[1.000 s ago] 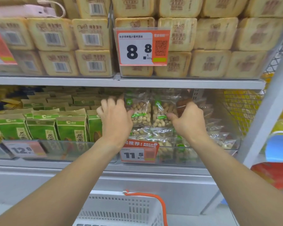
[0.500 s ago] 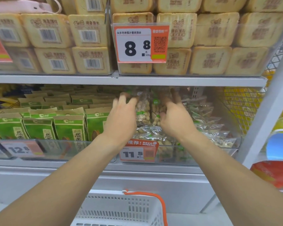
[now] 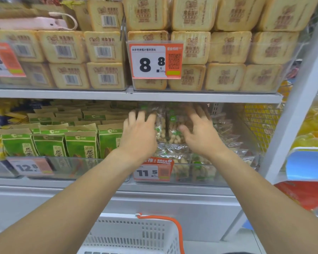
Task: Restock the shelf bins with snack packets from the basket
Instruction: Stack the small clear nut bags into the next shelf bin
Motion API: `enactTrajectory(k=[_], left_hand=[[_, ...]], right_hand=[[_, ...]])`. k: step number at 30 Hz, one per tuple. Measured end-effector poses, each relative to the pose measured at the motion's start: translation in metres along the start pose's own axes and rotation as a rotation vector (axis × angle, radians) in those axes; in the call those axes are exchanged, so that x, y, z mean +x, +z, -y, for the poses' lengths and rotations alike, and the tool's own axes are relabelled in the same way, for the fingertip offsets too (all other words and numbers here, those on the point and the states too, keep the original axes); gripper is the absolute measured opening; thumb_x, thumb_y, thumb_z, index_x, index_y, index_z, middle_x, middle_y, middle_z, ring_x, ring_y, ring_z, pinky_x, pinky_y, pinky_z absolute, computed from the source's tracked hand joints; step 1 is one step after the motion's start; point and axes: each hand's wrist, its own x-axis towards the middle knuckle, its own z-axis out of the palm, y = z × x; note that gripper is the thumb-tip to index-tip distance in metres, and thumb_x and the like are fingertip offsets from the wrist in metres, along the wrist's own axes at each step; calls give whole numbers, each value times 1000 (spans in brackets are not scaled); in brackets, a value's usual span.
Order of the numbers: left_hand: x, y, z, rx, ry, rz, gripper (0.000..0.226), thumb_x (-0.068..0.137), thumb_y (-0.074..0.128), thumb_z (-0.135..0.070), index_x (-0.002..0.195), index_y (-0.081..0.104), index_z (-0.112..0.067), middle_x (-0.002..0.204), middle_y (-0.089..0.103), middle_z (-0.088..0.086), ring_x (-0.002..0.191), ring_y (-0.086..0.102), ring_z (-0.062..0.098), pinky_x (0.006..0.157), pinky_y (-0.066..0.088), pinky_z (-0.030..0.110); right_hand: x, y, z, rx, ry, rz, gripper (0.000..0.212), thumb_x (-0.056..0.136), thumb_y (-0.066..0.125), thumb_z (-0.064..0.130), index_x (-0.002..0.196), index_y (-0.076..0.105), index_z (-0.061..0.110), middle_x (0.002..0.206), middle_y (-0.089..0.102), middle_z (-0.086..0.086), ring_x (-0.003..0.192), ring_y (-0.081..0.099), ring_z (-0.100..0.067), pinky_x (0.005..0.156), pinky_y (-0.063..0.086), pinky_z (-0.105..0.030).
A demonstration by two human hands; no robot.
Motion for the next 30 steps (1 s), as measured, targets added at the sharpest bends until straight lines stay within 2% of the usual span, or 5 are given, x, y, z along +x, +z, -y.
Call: enactTrajectory(k=[7,15,18,24,30], left_hand=[[-29,15,-20,-46,58,-35,41,100,39,-35,133,52,-14,139,44,10,132,33,32,105,34,46],[-58,23,-13,75,196,189,71,92,2,-58,132,55,-33,120,62,-5,111,56,24,87,39,41],[-57,17,-13,156,240,280,74,90,4,-63,145,41,-32,134,54,-5,122,49,23,93,36,42],[-44,5,-29,183,293,344,64,95,41,-55,147,36,-18,153,35,8,136,38,29,107,33,45],[-31,13,-49,81,321,384,84,95,44,-55,156,13,-7,164,12,15,148,21,27,115,29,45]], right_hand=[[-29,-24,-14,-59,-98,3,49,100,53,26,148,42,22,146,40,-12,136,36,-31,109,38,-42],[-48,-10,1,-137,-151,173,14,91,68,27,89,80,19,80,71,0,76,60,-17,75,50,-33],[-44,-8,4,-103,-42,189,10,87,74,26,93,81,23,85,75,3,72,59,-10,70,42,-20],[-44,-7,10,-268,-48,251,14,90,66,32,91,79,27,85,73,1,86,67,-23,75,53,-33],[-58,-49,-27,-263,-26,162,57,101,45,48,150,41,20,154,40,-7,143,30,-28,117,28,-45]])
